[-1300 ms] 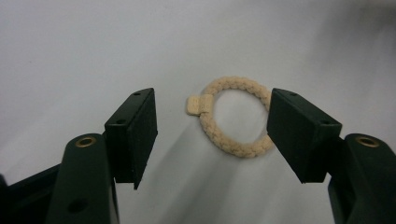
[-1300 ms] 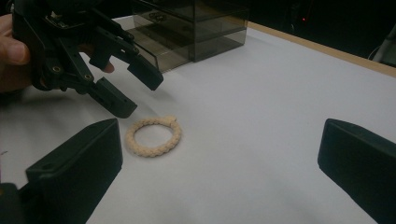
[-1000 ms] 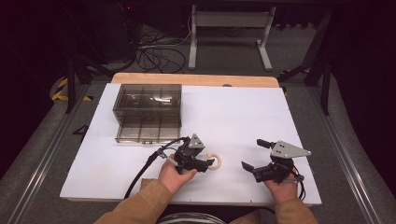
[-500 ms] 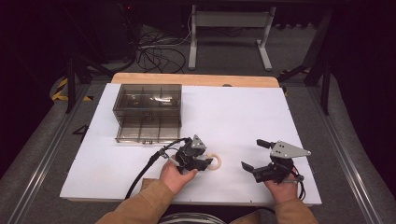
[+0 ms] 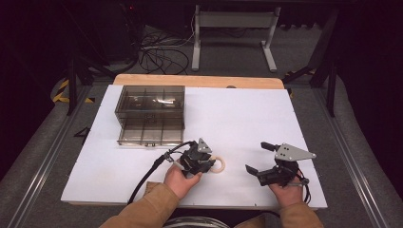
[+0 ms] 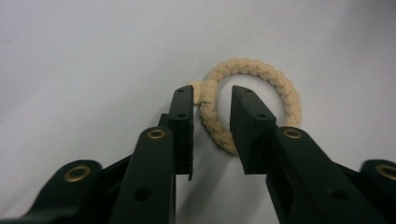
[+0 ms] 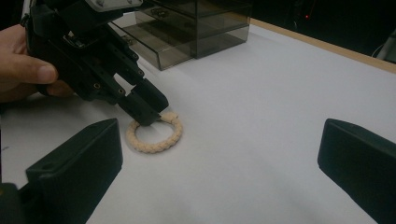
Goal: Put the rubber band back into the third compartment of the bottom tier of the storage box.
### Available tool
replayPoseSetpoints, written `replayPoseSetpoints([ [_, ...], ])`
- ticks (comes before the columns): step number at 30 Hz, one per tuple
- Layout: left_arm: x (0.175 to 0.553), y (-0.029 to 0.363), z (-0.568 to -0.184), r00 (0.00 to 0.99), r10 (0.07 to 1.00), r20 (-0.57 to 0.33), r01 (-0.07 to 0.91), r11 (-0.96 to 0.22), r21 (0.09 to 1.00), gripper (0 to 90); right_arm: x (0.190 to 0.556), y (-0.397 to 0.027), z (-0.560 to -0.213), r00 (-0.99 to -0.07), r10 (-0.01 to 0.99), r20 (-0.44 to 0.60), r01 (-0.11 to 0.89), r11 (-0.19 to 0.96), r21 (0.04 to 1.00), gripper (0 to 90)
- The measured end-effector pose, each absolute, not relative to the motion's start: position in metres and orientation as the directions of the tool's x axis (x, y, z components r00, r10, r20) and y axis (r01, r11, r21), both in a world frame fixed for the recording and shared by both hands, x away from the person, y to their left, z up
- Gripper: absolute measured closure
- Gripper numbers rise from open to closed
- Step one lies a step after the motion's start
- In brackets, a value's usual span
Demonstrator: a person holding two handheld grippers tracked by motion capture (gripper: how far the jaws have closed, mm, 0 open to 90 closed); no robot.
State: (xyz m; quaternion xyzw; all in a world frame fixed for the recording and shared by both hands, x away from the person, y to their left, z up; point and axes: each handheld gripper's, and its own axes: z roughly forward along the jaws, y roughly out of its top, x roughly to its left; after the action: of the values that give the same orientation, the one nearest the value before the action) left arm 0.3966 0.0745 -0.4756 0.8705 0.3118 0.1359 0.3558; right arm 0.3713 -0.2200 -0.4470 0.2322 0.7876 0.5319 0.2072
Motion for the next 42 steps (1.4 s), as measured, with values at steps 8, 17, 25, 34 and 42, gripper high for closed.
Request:
replayPoseSetpoints([
  [8, 0.397, 0.075, -0.475, 0.764, 0.645, 0.005, 0.457, -0.547, 0.701, 84.0, 0.372, -0.22, -0.447, -0.808, 0.583, -0.078, 0.147, 0.329, 0.933, 0.4],
  [17, 0.396, 0.076, -0.471, 0.766, 0.642, -0.002, 0.442, -0.525, 0.728, 84.7, 0.371, -0.22, -0.447, -0.807, 0.585, -0.079, 0.146, 0.328, 0.933, 0.4],
  [25, 0.393, 0.081, -0.461, 0.776, 0.63, -0.011, 0.416, -0.5, 0.76, 84.8, 0.371, -0.22, -0.447, -0.807, 0.585, -0.078, 0.146, 0.327, 0.934, 0.4],
  [34, 0.389, 0.087, -0.449, 0.781, 0.624, -0.016, 0.393, -0.471, 0.79, 84.8, 0.372, -0.22, -0.447, -0.807, 0.585, -0.075, 0.15, 0.327, 0.933, 0.5],
  [42, 0.385, 0.093, -0.437, 0.784, 0.621, -0.007, 0.367, -0.454, 0.811, 84.8, 0.372, -0.22, -0.448, -0.808, 0.584, -0.077, 0.147, 0.326, 0.934, 0.4],
])
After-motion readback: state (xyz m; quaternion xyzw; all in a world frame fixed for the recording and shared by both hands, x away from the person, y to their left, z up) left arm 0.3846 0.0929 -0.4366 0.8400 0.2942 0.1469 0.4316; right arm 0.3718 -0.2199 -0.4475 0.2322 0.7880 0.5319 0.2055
